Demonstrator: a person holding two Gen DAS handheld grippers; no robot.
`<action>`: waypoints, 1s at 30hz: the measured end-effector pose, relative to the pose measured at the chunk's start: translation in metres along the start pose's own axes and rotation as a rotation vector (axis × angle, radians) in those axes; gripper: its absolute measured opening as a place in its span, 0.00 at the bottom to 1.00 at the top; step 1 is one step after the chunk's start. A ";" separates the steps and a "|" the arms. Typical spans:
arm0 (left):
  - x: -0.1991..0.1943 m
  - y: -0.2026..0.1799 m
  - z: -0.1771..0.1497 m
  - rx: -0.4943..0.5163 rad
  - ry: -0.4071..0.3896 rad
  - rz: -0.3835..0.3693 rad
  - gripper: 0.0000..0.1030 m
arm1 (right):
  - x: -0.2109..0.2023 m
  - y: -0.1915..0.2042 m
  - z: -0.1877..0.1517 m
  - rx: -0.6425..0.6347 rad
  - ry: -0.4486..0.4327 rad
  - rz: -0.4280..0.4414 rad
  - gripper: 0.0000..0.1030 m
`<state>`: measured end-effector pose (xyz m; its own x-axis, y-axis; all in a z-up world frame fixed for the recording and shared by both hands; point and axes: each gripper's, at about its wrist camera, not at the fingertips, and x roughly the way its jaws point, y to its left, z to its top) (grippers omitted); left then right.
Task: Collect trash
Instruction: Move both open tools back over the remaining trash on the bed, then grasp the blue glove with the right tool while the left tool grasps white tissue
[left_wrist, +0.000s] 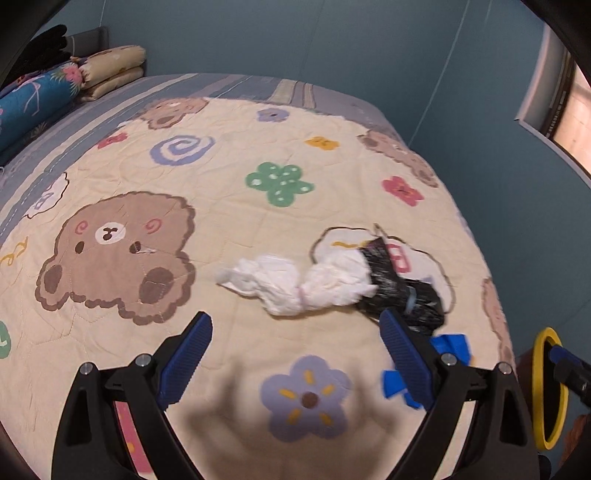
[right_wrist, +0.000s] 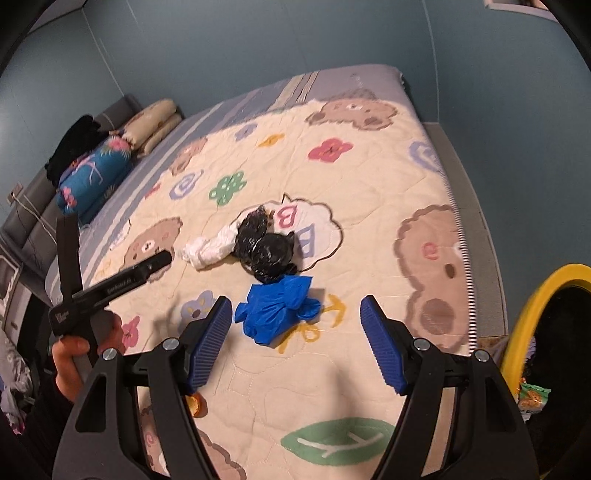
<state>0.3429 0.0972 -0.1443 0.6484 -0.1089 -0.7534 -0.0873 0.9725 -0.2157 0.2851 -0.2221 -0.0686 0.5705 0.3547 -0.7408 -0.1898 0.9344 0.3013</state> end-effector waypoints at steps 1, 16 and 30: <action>0.004 0.002 0.001 -0.001 0.004 0.005 0.86 | 0.009 0.003 0.000 -0.006 0.016 0.000 0.67; 0.064 0.028 0.016 -0.063 0.046 0.067 0.86 | 0.087 0.025 0.002 -0.086 0.077 -0.088 0.67; 0.100 0.005 0.004 0.005 0.080 0.091 0.84 | 0.129 0.036 -0.013 -0.121 0.169 -0.053 0.63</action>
<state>0.4100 0.0924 -0.2182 0.5755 -0.0360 -0.8170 -0.1389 0.9802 -0.1411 0.3417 -0.1425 -0.1613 0.4415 0.2960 -0.8470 -0.2641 0.9451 0.1926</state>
